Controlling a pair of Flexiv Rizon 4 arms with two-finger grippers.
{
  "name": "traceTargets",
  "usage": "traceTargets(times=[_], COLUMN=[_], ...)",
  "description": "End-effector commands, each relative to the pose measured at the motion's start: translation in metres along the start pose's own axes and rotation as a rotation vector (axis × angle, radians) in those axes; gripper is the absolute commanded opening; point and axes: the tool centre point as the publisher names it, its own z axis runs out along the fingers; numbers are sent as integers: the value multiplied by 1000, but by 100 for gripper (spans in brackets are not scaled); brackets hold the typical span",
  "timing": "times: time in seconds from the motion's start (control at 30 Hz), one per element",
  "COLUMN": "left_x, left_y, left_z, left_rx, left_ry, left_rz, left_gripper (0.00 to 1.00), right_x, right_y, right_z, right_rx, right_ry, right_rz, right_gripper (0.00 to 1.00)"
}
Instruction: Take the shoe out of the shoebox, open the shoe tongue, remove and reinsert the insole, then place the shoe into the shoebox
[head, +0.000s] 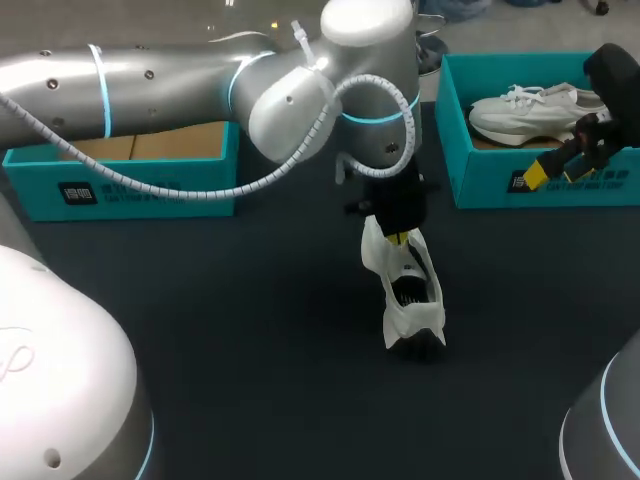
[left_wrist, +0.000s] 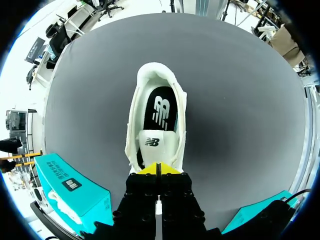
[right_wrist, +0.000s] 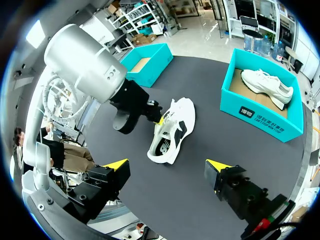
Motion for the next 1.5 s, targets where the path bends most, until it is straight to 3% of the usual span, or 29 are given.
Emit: traceTargets(times=[0.03,0.53,0.7,0.77,0.97,1.17,1.2,1.23,1.5], left_x=[-1,3,0,-1,-5,-2,-2,-4,-4], left_y=[-7,-16,-18,-16,-14,-15,-17,-20,-20], left_z=[20,33,14,6,-23,-32,-32,-35,-35], left_rx=[-8,-38,-22,-76,-31,-100,-133,-109,-109], left_ry=[15,34,-26,-35,-90,-95,-103,-133,-133], left_rz=[7,31,-3,-34,-202,-303,-311,-332,-332], left_gripper=[0,0,0,0,0,0,24,100,100], right_x=[0,0,0,0,0,0,0,0,0], right_y=[1,1,1,1,1,1,1,1,1], right_z=[1,1,1,1,1,1,1,1,1], right_rx=[3,3,3,3,3,3,3,3,3], right_ry=[-1,-1,-1,-1,-1,-1,-1,-1,-1], right_rz=[1,1,1,1,1,1,1,1,1], right_gripper=[100,100,100,100,100,100,100,100,100])
